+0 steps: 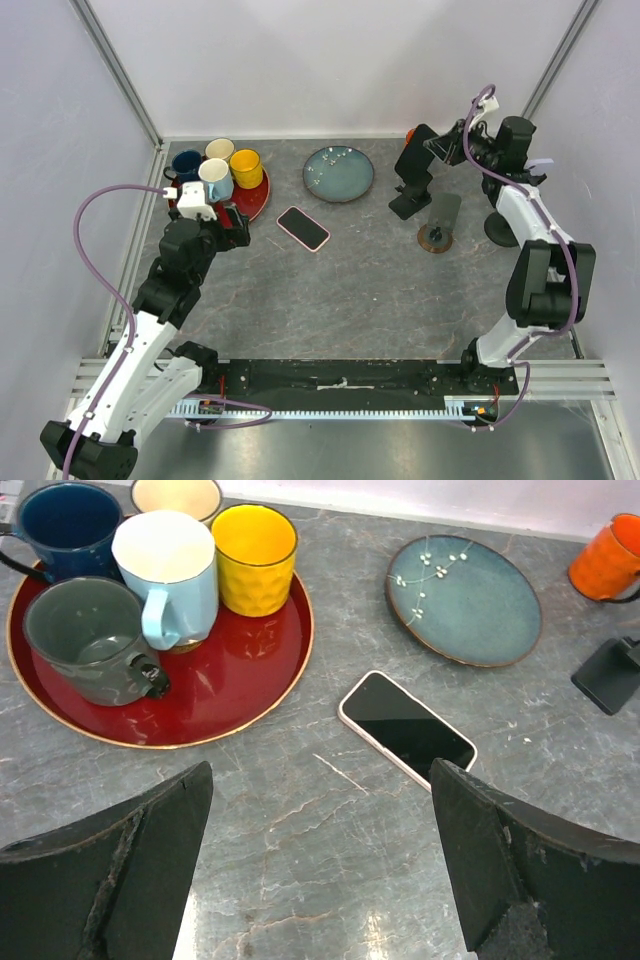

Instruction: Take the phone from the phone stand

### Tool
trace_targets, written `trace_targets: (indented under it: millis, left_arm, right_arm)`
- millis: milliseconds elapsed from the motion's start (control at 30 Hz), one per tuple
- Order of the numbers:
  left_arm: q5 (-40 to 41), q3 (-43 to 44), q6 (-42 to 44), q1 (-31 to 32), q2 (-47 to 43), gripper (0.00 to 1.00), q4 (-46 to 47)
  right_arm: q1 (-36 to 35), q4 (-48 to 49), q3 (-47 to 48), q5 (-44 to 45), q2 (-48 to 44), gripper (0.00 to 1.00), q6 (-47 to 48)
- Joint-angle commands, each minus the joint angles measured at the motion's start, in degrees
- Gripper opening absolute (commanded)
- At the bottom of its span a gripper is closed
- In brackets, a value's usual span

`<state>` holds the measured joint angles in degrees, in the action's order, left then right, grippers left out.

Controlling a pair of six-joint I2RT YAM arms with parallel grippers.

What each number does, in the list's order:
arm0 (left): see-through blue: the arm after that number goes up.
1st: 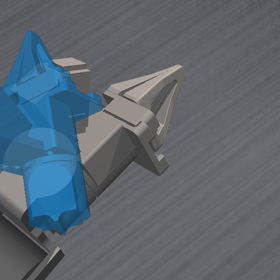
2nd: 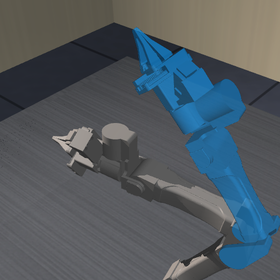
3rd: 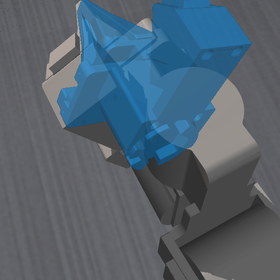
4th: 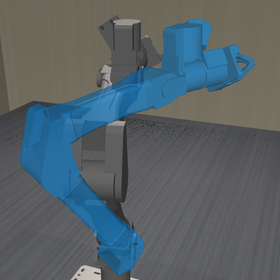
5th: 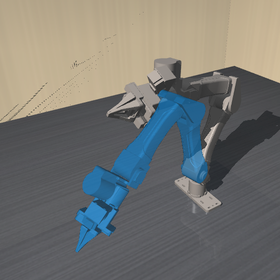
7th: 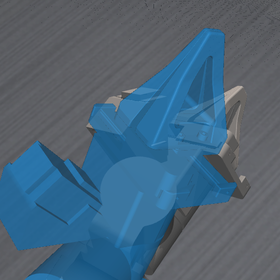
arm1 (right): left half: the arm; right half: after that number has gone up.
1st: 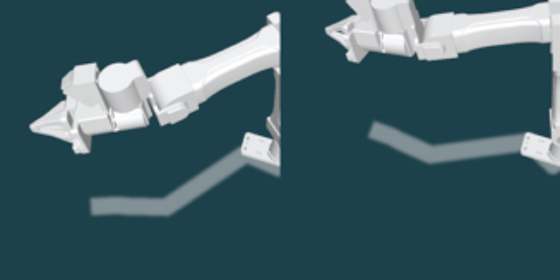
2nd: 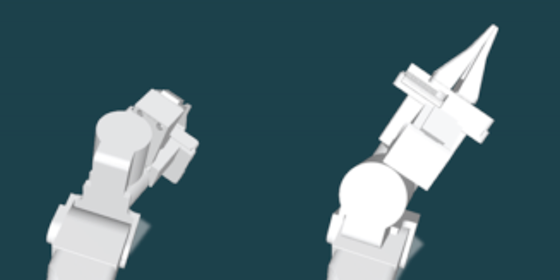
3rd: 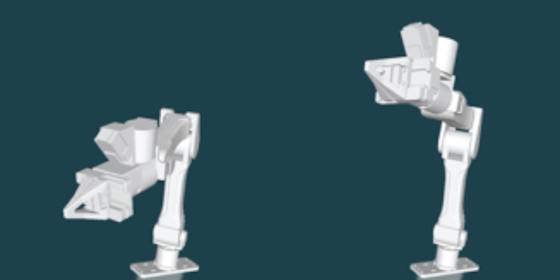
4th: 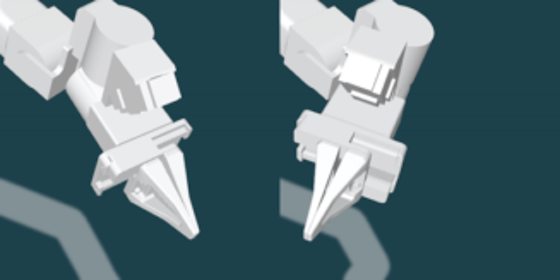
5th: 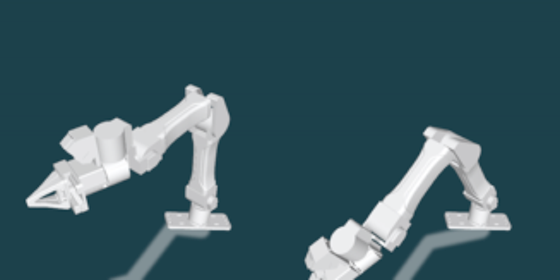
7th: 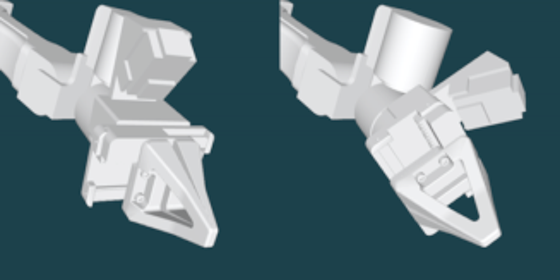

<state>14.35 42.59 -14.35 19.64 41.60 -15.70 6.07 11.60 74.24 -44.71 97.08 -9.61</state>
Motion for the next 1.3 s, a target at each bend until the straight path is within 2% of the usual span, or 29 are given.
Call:
trace_targets:
  millis: [0,167,433,600,733,867,1000,1267]
  left_arm:
    - [-5.64,-1.10,3.97,0.05,-0.82,0.96,4.19]
    - [-12.93,-1.46,4.42,0.05,-0.38,0.96,5.95]
    - [-20.14,0.30,3.63,0.14,1.64,0.97,6.30]
    - [-34.98,3.55,1.17,0.14,4.18,0.97,6.82]
    - [-47.36,5.31,-0.68,0.57,7.51,0.97,8.76]
    - [-57.05,6.37,-2.34,1.19,9.63,0.97,11.12]
    - [-60.05,7.68,-3.14,3.56,11.65,0.97,12.19]
    - [-59.26,9.27,-2.88,10.32,17.63,0.92,13.50]
  right_arm:
    - [-4.29,7.74,-2.51,-2.32,-9.96,0.00,-3.14]
    - [-8.26,8.79,-8.05,-1.35,-14.98,0.00,-5.33]
    - [-15.29,9.06,-15.08,-0.73,-22.19,0.00,-8.50]
    - [-20.81,11.60,-20.26,-0.20,-25.62,0.00,-12.17]
    - [-24.87,20.81,-24.75,-3.10,-26.41,0.00,-17.54]
    - [-28.29,23.21,-26.42,-5.47,-26.76,0.00,-19.31]
    - [-30.32,25.05,-27.13,-7.05,-27.11,0.00,-20.01]
    - [-32.78,32.08,-28.09,-10.83,-27.03,0.00,-25.72]
